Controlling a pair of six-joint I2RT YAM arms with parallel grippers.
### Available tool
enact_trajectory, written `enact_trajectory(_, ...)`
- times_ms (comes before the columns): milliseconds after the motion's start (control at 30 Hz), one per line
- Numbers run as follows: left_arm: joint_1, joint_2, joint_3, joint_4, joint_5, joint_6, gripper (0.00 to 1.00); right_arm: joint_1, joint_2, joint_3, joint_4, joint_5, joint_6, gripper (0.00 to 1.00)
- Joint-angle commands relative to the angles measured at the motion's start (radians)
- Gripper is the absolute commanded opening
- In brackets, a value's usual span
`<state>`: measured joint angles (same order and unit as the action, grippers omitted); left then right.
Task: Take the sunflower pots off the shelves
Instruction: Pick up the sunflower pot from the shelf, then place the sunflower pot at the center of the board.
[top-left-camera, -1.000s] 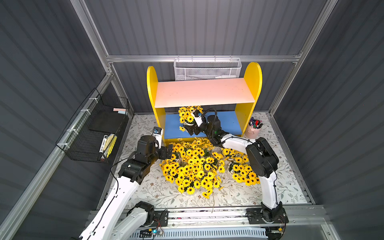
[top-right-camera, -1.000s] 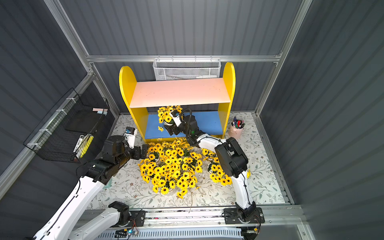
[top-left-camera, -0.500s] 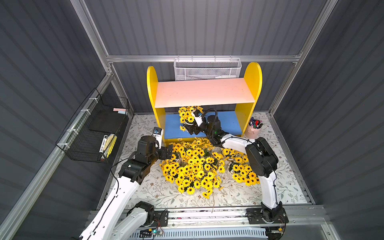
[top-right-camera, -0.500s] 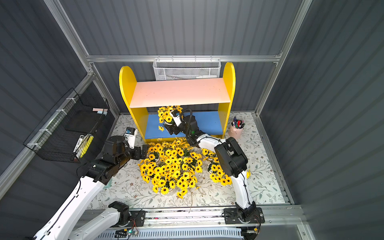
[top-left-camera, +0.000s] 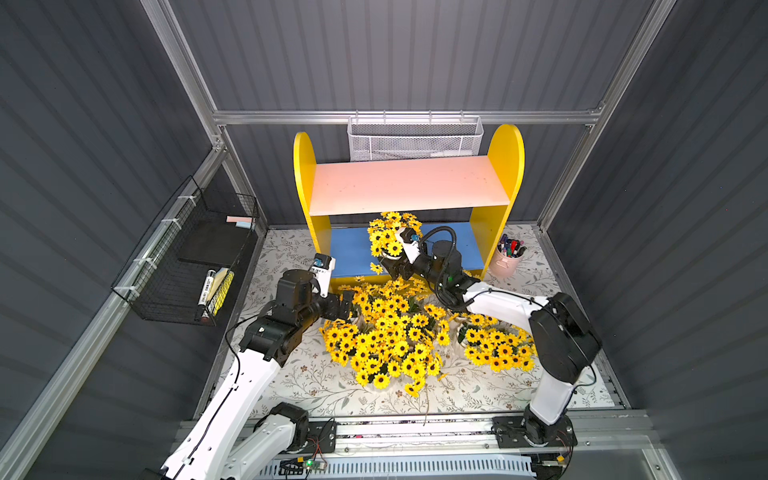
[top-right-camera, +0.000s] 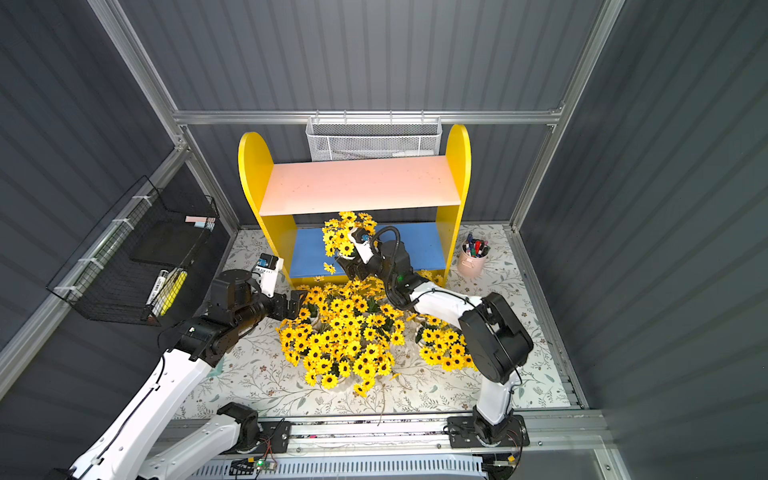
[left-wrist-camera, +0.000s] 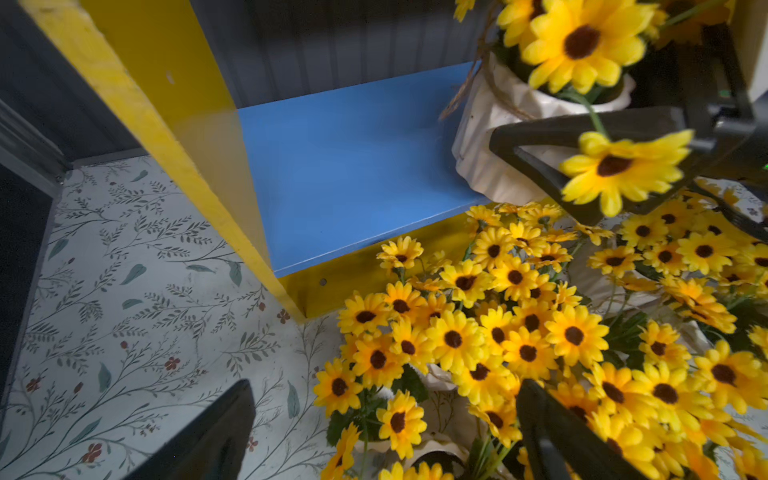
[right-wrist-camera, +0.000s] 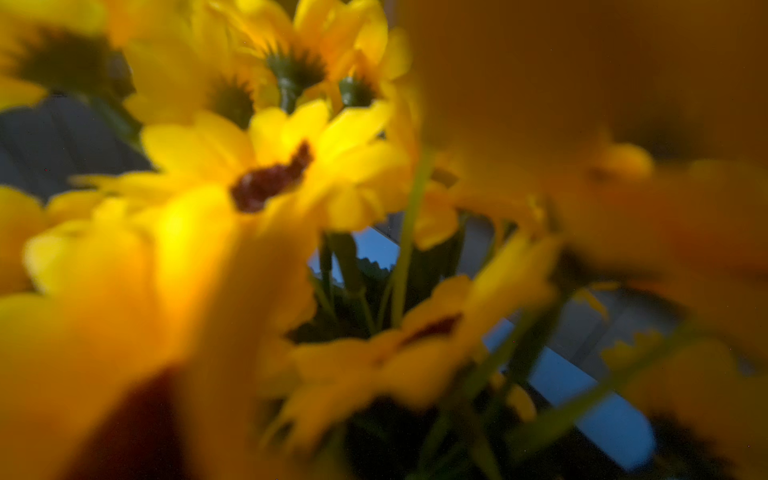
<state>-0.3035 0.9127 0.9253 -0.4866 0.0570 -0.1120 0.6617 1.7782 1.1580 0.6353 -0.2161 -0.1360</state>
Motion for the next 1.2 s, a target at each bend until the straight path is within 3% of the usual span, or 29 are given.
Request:
enact_trajectory(0, 0.007, 0.011, 0.001, 0.029, 0.100, 0.017, 0.99, 0.030, -0.127, -0.069, 0.074, 0.052, -0.049, 0.00)
enact_trajectory(267, -0.003, 0.012, -0.001, 0.045, 0.179, -0.003, 0.99, 0.146, -0.429, -0.296, -0.057, 0.222, -0.114, 0.00)
enact_trajectory(600, -0.033, -0.010, -0.010, 0.054, 0.180, 0.005, 1.00, 0.358, -0.952, -0.444, -0.524, 0.529, -0.049, 0.00)
enact_trajectory(933, -0.061, -0.013, -0.028, 0.078, 0.188, 0.012, 1.00, 0.497, -1.276, -0.577, -0.959, 0.754, 0.308, 0.00)
enact_trajectory(1167, -0.071, 0.004, -0.028, 0.079, 0.182, 0.020, 0.99, 0.595, -1.324, -0.643, -1.070, 0.844, 0.465, 0.00)
